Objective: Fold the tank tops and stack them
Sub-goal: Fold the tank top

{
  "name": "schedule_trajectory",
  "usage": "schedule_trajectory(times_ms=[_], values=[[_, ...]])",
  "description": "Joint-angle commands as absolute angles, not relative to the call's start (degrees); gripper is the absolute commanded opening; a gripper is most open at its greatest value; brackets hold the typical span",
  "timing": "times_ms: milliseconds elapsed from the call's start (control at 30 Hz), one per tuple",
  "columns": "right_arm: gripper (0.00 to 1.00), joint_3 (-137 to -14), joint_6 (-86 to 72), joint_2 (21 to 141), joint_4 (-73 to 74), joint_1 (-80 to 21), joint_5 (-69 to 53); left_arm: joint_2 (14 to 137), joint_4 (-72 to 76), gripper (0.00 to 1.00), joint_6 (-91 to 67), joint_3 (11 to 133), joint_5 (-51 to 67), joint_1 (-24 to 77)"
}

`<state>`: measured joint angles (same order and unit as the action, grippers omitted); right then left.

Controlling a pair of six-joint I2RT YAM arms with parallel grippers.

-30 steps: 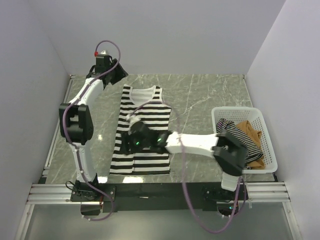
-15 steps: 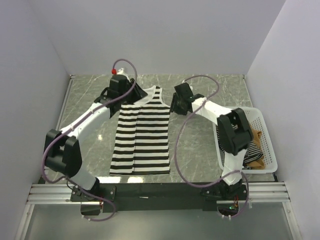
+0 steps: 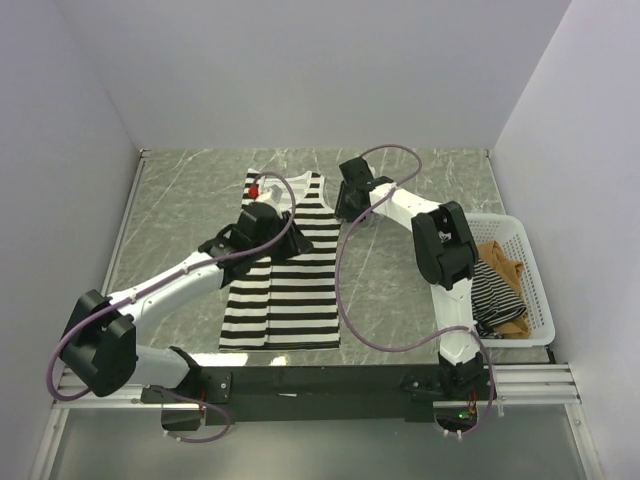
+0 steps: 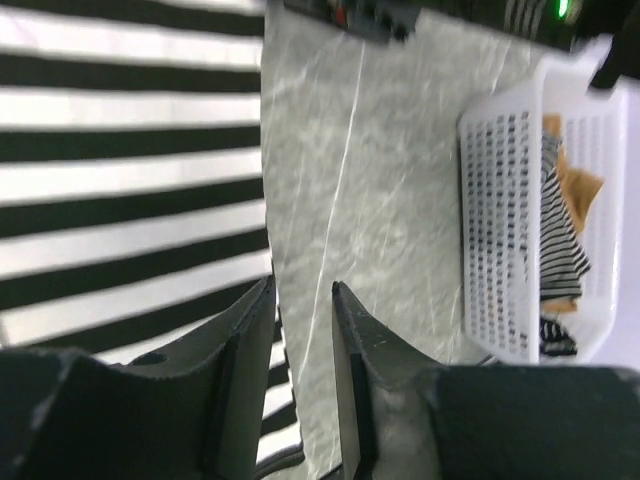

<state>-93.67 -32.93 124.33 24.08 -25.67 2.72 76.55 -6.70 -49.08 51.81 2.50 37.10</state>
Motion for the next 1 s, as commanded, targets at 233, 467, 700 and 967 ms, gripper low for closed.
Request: schedule_trajectory(times_ms=[233, 467, 700, 967], values=[[0.07, -93.79, -32.34, 125.95, 24.44, -25.66, 5.8, 73.03, -5.53, 0.34, -52.03, 48.08, -3.95, 47.8], [0.0, -84.22, -33.57, 120.07, 19.96, -24.7, 6.86, 76.64, -7.73, 0.38, -53.17, 46.32, -9.57, 57.2], [0.0, -68.04, -36.65, 109.17, 11.87, -22.5, 3.87, 80.58, -10.8, 0.39, -55.28, 47.28, -15.37, 67.48], [0.0, -62.05, -37.53, 104.33, 9.05, -21.18, 2.2, 89.99, -23.72, 0.34, -62.04, 54.92, -24.16, 78.47]])
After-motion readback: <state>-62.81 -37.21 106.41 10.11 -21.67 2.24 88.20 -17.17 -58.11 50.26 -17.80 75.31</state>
